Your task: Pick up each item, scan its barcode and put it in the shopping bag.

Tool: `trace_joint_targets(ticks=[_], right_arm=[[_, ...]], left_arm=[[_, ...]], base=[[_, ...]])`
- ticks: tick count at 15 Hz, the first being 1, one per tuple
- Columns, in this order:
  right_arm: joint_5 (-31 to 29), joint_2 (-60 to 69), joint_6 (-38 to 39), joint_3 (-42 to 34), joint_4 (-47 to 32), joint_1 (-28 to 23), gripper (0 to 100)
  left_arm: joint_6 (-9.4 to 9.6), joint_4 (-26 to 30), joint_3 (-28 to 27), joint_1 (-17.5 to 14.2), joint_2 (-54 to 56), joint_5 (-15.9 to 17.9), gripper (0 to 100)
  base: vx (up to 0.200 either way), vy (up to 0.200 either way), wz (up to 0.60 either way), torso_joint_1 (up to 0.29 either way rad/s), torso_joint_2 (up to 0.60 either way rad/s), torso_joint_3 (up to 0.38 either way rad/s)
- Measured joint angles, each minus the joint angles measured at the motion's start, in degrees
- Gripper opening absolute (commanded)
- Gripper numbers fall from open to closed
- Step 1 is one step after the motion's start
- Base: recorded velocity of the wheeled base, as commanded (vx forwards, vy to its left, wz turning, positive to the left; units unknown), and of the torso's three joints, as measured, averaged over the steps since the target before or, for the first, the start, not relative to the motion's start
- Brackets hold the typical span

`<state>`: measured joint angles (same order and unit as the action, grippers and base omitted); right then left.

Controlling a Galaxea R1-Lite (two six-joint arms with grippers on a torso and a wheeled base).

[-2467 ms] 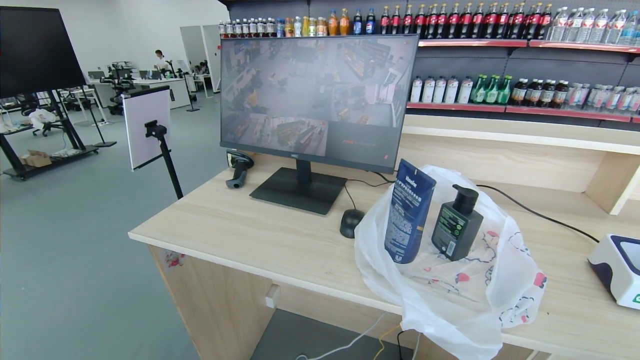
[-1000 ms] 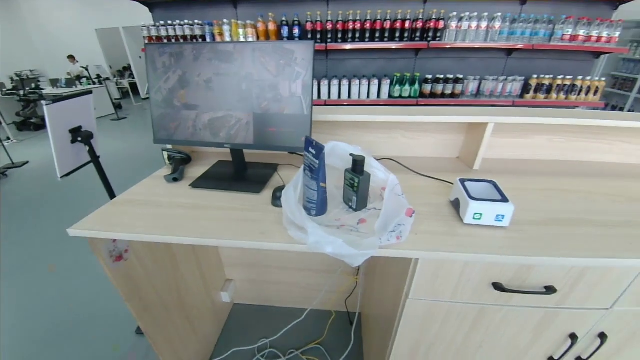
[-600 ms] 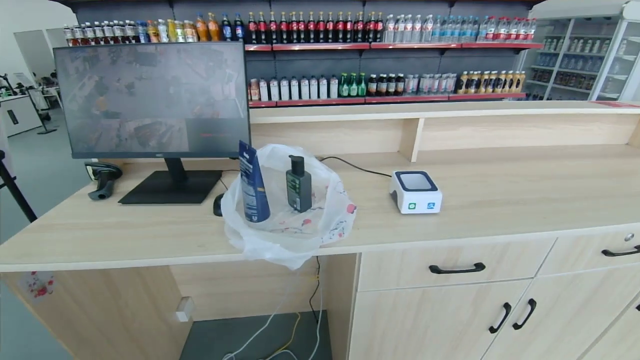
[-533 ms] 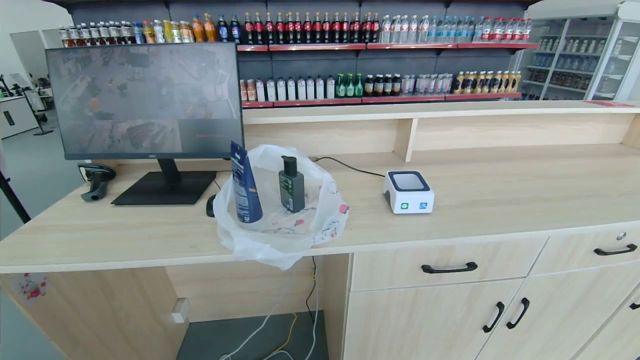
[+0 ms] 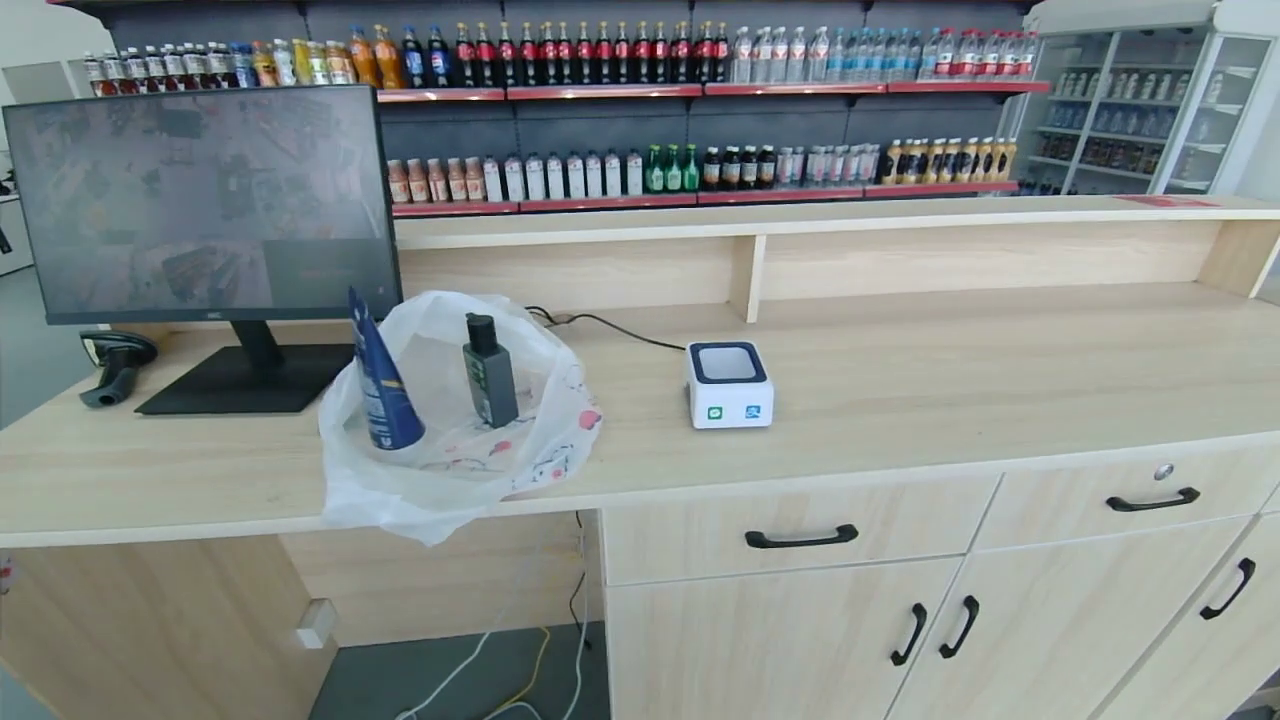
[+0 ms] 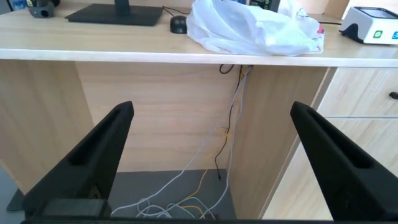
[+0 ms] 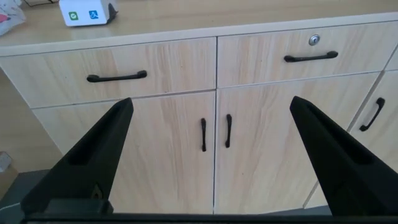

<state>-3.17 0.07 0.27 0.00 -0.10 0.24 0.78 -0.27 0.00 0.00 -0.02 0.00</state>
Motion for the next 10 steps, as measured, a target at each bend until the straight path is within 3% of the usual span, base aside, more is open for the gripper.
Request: trace_joint_targets(ticks=[3, 8, 10], right_arm=[[0.5, 0.0, -0.37, 0.02, 0.02, 0.0, 100], [0.46, 0.0, 0.6, 0.02, 0.0, -0.02, 100], [0.49, 0.0, 0.44, 0.0, 0.0, -0.02, 100]], left_arm=[[0.01, 0.02, 0.0, 0.02, 0.0, 0.0, 100], [-0.07, -0.13, 0.0, 0.02, 0.0, 0.0, 100], [-0.1, -0.16, 0.0, 0.07, 0.0, 0.0, 100]], base=[[0.0, -0.2, 0.6, 0.001, 0.0, 0.002], [0.0, 0.0, 0.0, 0.0, 0.0, 0.0], [-0.2, 0.0, 0.0, 0.002, 0.0, 0.007]])
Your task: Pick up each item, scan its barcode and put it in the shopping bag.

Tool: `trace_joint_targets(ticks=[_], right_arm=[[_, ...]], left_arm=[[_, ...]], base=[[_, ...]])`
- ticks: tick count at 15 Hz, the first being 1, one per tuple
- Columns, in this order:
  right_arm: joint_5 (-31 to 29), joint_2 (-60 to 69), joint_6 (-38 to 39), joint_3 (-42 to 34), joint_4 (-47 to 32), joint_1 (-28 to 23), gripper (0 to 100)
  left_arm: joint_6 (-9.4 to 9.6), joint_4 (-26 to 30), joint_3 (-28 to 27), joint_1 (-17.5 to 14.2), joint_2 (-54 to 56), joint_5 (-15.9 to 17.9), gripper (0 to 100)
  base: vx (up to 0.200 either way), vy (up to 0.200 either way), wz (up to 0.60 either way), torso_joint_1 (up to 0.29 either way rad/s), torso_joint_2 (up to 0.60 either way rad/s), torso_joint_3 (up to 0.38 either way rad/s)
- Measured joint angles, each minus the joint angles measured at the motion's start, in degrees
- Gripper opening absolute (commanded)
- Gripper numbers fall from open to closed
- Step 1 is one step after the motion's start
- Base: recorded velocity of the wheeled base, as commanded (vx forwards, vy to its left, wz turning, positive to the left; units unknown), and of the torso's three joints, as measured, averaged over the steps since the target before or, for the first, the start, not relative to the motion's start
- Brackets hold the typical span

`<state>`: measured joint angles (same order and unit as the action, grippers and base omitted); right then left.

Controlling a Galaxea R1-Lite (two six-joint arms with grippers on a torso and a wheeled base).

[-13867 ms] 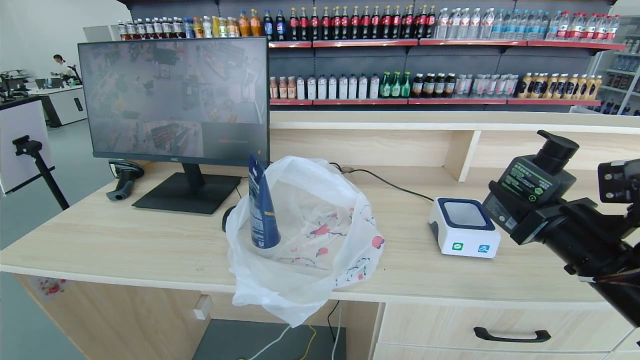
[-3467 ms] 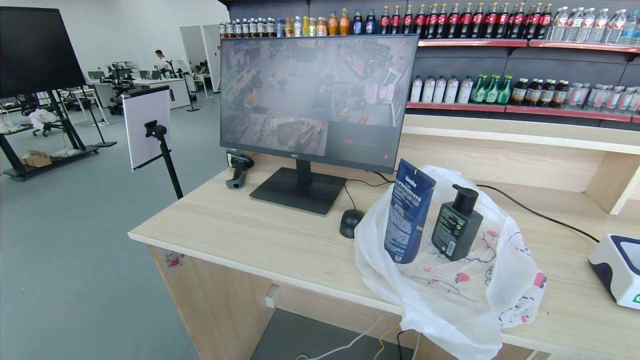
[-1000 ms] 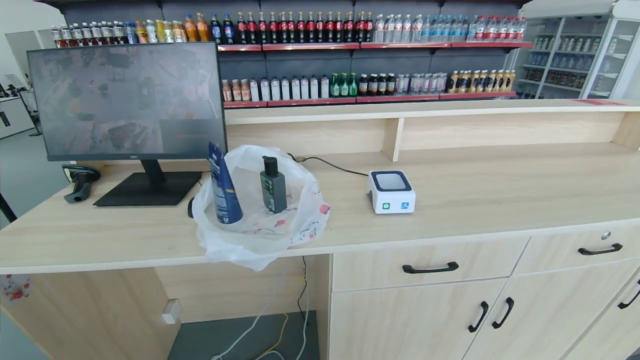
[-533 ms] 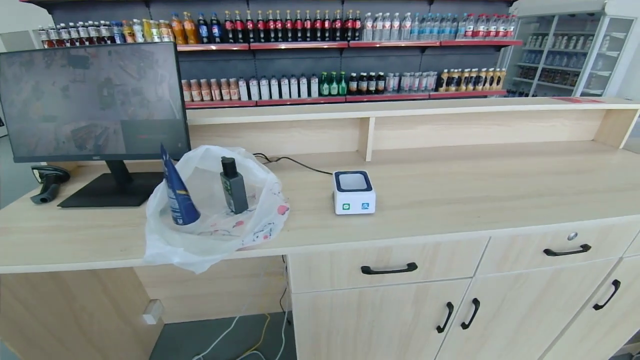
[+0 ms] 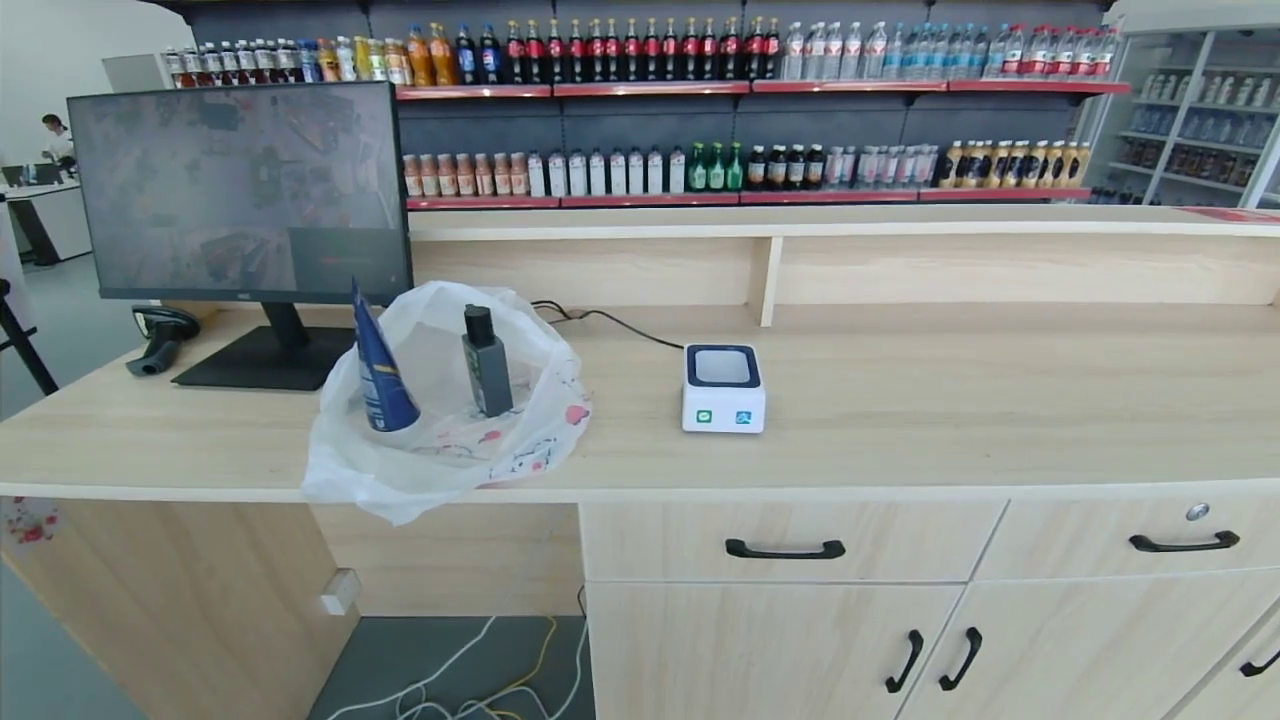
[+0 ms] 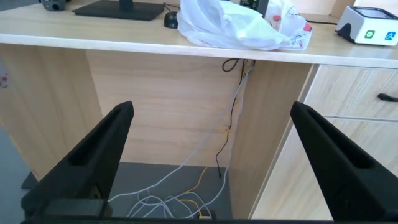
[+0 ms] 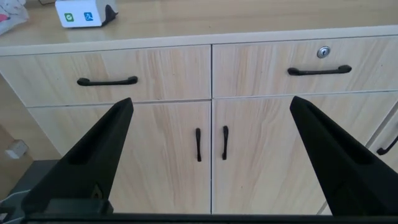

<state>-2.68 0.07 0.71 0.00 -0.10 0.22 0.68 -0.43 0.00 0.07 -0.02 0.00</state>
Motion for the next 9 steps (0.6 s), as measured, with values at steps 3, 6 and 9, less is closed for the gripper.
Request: trace_joint_targets(ticks=[3, 6, 9], right_arm=[[0.0, 0.0, -0.02, 0.0, 0.0, 0.0, 100], [0.0, 0.0, -0.02, 0.0, 0.0, 0.0, 100], [-0.02, 0.0, -0.09, 0.02, 0.0, 0.02, 100]], left_arm=[[0.0, 0.0, 0.0, -0.02, 0.0, 0.0, 100], [0.02, 0.02, 0.0, -0.07, 0.0, 0.0, 100], [0.02, 0.0, 0.0, -0.07, 0.0, 0.0, 100]], base=[[-0.2, 0.0, 0.0, 0.002, 0.01, 0.002], [-0.067, 0.0, 0.0, -0.002, 0.0, 0.002], [0.0, 0.0, 0.0, 0.0, 0.0, 0.0]])
